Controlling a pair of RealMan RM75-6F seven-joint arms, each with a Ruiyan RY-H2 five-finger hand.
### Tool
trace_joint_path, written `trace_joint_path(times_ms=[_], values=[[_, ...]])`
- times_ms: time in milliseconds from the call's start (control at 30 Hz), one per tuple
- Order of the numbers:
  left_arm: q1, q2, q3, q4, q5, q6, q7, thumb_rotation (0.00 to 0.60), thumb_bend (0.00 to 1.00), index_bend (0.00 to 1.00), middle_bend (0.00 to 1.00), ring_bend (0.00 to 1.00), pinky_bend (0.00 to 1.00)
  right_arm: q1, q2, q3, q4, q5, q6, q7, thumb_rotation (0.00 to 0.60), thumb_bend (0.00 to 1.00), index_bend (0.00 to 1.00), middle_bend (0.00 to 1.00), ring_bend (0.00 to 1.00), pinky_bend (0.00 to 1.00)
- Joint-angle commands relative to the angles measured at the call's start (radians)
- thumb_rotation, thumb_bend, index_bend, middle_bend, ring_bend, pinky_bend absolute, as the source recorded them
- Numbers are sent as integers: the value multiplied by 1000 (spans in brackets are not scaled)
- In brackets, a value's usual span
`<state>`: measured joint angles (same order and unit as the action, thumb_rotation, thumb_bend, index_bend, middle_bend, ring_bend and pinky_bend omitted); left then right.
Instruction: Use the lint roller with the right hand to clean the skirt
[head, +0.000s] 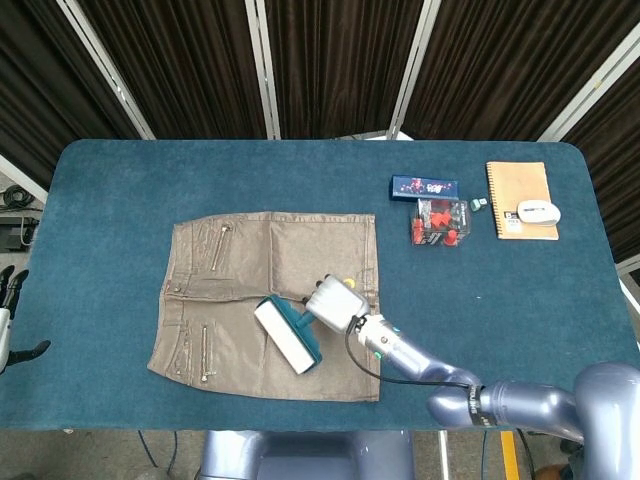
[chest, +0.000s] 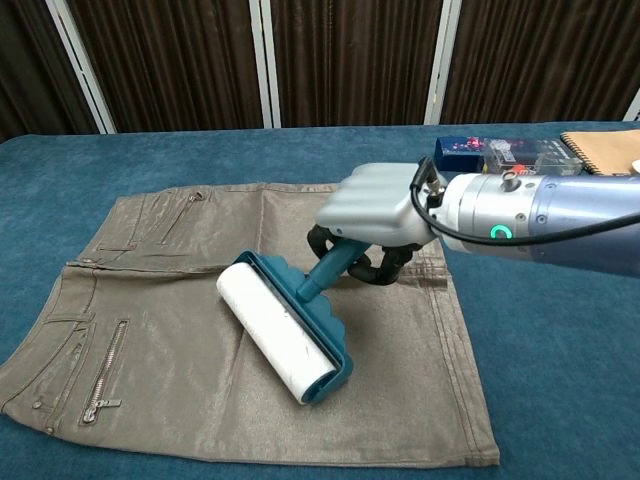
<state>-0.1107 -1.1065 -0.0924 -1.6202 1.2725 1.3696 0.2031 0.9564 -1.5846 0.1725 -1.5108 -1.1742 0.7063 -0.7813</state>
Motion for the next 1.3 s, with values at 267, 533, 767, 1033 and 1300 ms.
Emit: trace_joint_path(times_ms=[267, 533, 767, 1033, 1300], values=[[-1, -1, 6, -2, 7, 3, 2, 600, 0, 0, 0, 0, 0, 10, 24, -90, 46, 92, 77, -145, 600, 988, 584, 568, 455, 520], [-4, -6, 10, -7, 12, 6, 15, 600, 0, 0, 0, 0, 0, -33, 123, -146, 112, 84, 109, -115, 600, 989, 585, 569, 455, 520], [-9, -15, 16, -14, 21, 9, 36, 600, 0, 0, 0, 0, 0, -53, 145, -167, 169, 77, 104, -73, 600, 988, 585, 569, 456, 520], [-14, -19, 18, -16, 19, 3, 44, 600, 0, 0, 0, 0, 0, -44, 131, -177, 144, 38, 118, -91, 600, 989, 588, 572, 462, 520], [-12, -15, 17, -11, 14, 5, 33, 600, 0, 0, 0, 0, 0, -10, 103, -171, 5, 37, 143, -212, 600, 990, 594, 577, 469, 527]])
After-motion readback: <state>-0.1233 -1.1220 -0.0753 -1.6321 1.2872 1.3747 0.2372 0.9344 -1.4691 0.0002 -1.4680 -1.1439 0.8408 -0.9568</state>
